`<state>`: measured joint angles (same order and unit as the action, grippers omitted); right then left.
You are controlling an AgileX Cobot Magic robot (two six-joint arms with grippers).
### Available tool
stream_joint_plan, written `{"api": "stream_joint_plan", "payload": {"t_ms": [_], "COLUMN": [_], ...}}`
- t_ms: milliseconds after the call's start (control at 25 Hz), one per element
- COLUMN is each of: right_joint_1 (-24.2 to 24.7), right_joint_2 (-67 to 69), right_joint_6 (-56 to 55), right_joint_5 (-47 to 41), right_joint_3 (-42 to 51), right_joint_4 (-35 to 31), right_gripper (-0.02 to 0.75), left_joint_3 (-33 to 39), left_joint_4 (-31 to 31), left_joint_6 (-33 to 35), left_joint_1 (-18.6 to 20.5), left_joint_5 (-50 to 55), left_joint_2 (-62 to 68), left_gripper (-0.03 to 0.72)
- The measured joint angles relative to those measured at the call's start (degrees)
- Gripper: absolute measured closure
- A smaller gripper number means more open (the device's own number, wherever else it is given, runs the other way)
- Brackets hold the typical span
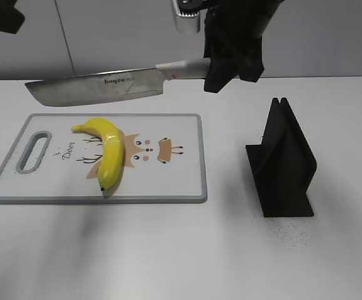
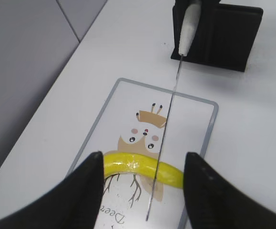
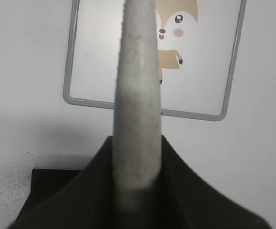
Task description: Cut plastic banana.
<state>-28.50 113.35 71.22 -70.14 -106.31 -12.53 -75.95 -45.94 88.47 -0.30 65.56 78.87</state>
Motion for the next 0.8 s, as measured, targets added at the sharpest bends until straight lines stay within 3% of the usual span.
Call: {"api": "stream_joint_plan", "payload": {"t_ms": [160, 360, 800], "right_joint_1": [0.0, 0.0, 0.0], "right_joint_2": [2.0, 4.3, 5.4], "right_joint_6": [0.5, 0.5, 0.5], "right_joint_5": [0.1, 0.9, 4.4], "right_joint_3": [-0.6, -0.7, -0.8], "right_joint_4": [-1.0, -1.2, -1.4], "right_gripper": [0.577, 0.577, 0.577], "left_joint_3": [-5.9, -8.0, -8.2], "left_joint_4": [7.0, 15.6, 18.9], "left_joint_6": [0.2, 0.0, -0.4], "left_joint_1": [-2.2, -7.2, -8.7], "left_joint_5": [1.5, 0.8, 0.8], "left_joint_2": [7.1, 12.0, 18.0], "left_gripper": [0.162, 0.162, 0.162]}}
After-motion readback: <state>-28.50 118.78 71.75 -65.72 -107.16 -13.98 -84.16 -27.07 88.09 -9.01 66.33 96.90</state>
